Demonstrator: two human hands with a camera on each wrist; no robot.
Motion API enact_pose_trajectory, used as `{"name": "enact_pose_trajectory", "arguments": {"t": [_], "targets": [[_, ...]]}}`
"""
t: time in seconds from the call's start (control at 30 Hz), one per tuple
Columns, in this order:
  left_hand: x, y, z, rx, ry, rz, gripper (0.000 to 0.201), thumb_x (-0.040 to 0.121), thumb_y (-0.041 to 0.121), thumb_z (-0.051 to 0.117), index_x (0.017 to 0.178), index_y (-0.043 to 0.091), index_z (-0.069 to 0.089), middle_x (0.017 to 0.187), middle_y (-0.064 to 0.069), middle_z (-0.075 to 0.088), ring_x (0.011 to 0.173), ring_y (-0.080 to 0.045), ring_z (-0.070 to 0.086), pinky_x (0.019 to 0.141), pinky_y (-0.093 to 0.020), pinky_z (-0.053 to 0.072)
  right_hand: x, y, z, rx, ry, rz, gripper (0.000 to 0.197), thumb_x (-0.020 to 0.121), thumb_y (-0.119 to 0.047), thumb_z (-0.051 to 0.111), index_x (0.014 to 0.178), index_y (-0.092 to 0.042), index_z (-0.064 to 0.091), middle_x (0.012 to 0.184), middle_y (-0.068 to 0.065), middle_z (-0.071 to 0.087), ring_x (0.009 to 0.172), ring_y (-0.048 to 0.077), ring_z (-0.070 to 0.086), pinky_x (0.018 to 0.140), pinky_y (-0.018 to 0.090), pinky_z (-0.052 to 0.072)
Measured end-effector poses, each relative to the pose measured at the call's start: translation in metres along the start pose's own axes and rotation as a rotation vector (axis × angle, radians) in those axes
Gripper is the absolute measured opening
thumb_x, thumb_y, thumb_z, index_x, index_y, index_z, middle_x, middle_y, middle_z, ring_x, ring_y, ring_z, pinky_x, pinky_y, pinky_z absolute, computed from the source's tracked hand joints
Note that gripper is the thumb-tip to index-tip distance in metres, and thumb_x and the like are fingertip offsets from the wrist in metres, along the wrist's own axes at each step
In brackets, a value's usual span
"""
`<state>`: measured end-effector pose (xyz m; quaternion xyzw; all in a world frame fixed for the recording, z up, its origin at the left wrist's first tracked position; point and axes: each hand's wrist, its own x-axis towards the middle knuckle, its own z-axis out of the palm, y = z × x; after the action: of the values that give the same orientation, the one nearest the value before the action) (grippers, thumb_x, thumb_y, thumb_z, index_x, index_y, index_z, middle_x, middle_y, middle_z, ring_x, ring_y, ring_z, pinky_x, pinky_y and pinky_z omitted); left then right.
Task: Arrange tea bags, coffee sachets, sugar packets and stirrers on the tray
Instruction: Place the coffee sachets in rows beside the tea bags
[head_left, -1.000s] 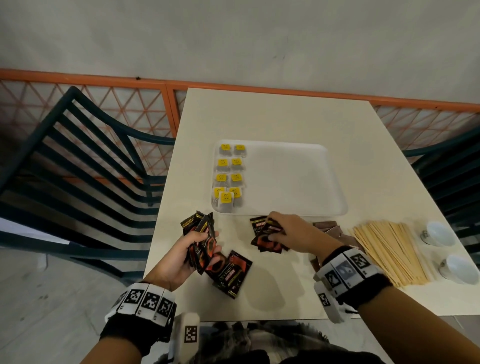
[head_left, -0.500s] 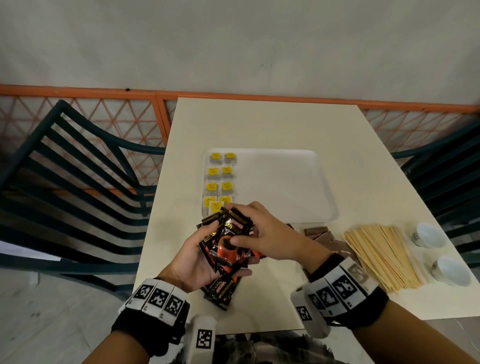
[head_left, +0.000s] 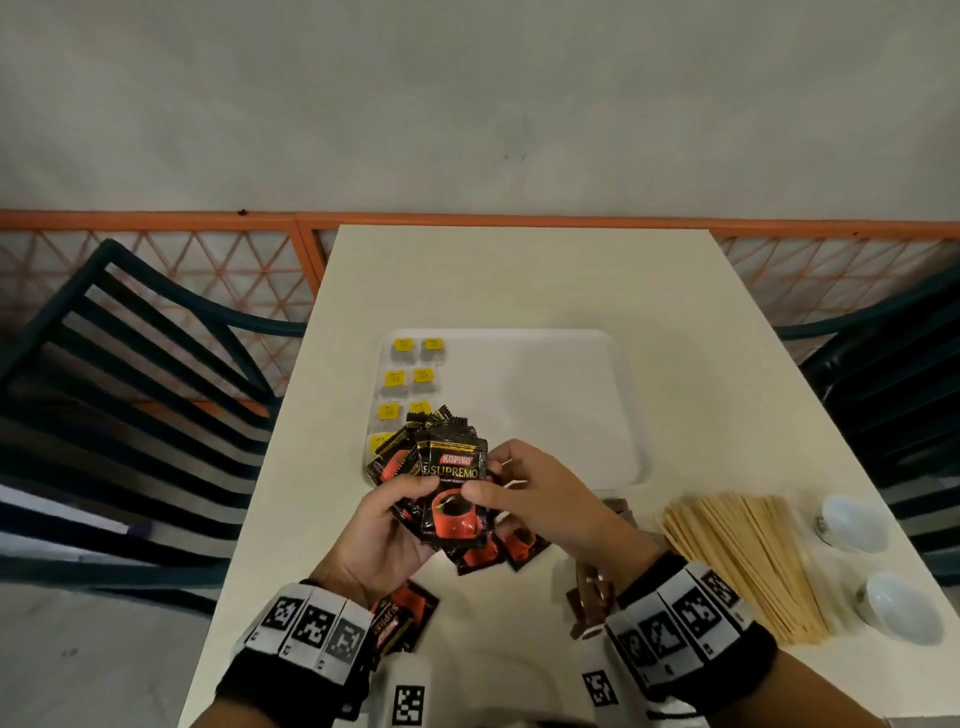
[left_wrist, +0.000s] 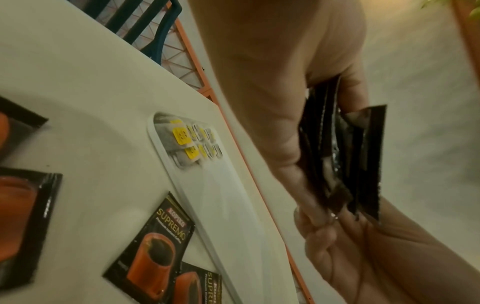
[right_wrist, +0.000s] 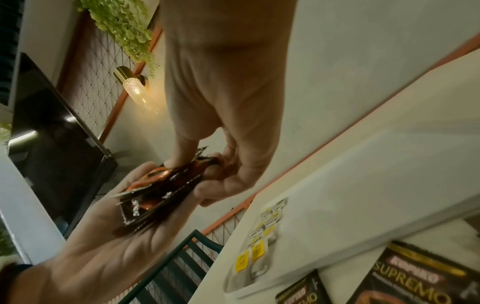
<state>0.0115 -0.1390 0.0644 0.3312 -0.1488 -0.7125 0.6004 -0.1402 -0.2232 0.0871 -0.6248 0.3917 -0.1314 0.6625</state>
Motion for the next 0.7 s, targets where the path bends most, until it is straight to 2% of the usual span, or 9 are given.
{"name": "enact_pose_trajectory", "arguments": {"t": [0.07,0.13,0.2,0.27,0.33,0.43,0.53,0.6,0.7], "targets": [[0.008,-0.002,0.007,0.028,0.013,0.005,0.06,0.048,0.026,0.087,0.104,0.01,0.072,0.106,-0.016,0.07,0.095,-0.027,0.068,0.078,-0.038,0.057,0.004,-0.001,-0.012,0.005,-0.006,-0.041,0.022,0.081,-0.026,0.069,0.098,-0.017,0.058,0.099,0.001,0.063,0.073,0.009,0.066,0.057,0.019,0.052],[0.015,-0.003,0.013,0.068,0.056,0.025,0.059,0.054,0.029,0.086,0.108,0.012,0.07,0.113,-0.016,0.067,0.105,-0.028,0.065,0.085,-0.04,0.055,0.008,-0.002,-0.021,0.008,0.007,-0.063,0.027,0.082,-0.022,0.068,0.107,-0.014,0.062,0.098,-0.001,0.063,0.075,0.011,0.067,0.059,0.018,0.053],[0.021,-0.005,0.019,0.093,0.12,0.031,0.054,0.061,0.03,0.083,0.11,0.013,0.07,0.119,-0.016,0.065,0.11,-0.028,0.062,0.09,-0.041,0.053,0.012,0.0,-0.029,0.028,0.009,-0.074,0.03,0.083,-0.019,0.067,0.112,-0.012,0.064,0.094,-0.001,0.065,0.08,0.015,0.07,0.064,0.023,0.056],[0.025,-0.005,0.022,0.109,0.183,0.042,0.031,0.077,0.023,0.067,0.107,0.015,0.071,0.117,-0.015,0.066,0.107,-0.026,0.064,0.085,-0.037,0.055,0.016,0.003,-0.034,0.12,0.006,-0.067,0.029,0.083,-0.01,0.067,0.112,-0.009,0.064,0.093,0.004,0.069,0.083,0.018,0.071,0.067,0.029,0.059],[0.027,-0.004,0.022,0.171,0.251,0.056,0.031,0.084,0.016,0.06,0.114,0.014,0.066,0.118,-0.014,0.066,0.107,-0.026,0.064,0.081,-0.035,0.056,0.02,0.004,-0.04,0.214,0.055,-0.026,0.03,0.078,-0.003,0.07,0.106,-0.008,0.062,0.086,0.007,0.068,0.077,0.018,0.071,0.064,0.029,0.059],[0.029,-0.004,0.02,0.311,0.359,0.09,0.047,0.08,0.016,0.068,0.125,0.014,0.055,0.117,-0.011,0.067,0.108,-0.026,0.064,0.079,-0.034,0.056,0.027,0.007,-0.049,0.213,0.098,0.02,0.026,0.075,-0.003,0.073,0.097,-0.002,0.058,0.09,0.013,0.067,0.073,0.018,0.07,0.061,0.028,0.058],[0.03,-0.006,0.019,0.366,0.43,0.115,0.041,0.077,0.014,0.066,0.118,0.019,0.058,0.11,-0.008,0.07,0.102,-0.025,0.066,0.081,-0.039,0.056,0.033,0.013,-0.049,0.17,0.087,0.045,0.014,0.076,-0.006,0.072,0.084,-0.005,0.061,0.087,0.013,0.07,0.079,0.024,0.071,0.073,0.039,0.059],[0.032,-0.006,0.02,0.39,0.47,0.117,0.043,0.073,0.016,0.068,0.115,0.02,0.059,0.108,-0.006,0.071,0.101,-0.024,0.067,0.086,-0.044,0.052,0.037,0.016,-0.045,0.159,0.083,0.042,0.009,0.077,-0.007,0.072,0.079,-0.006,0.062,0.086,0.014,0.07,0.081,0.025,0.071,0.076,0.039,0.059],[0.037,-0.002,0.014,0.373,0.494,0.124,0.044,0.074,0.011,0.067,0.117,0.017,0.058,0.105,-0.007,0.072,0.098,-0.024,0.068,0.078,-0.04,0.054,0.048,0.019,-0.041,0.185,0.08,0.064,0.01,0.079,-0.007,0.07,0.084,-0.001,0.064,0.085,0.013,0.067,0.083,0.026,0.069,0.079,0.04,0.058]]}}
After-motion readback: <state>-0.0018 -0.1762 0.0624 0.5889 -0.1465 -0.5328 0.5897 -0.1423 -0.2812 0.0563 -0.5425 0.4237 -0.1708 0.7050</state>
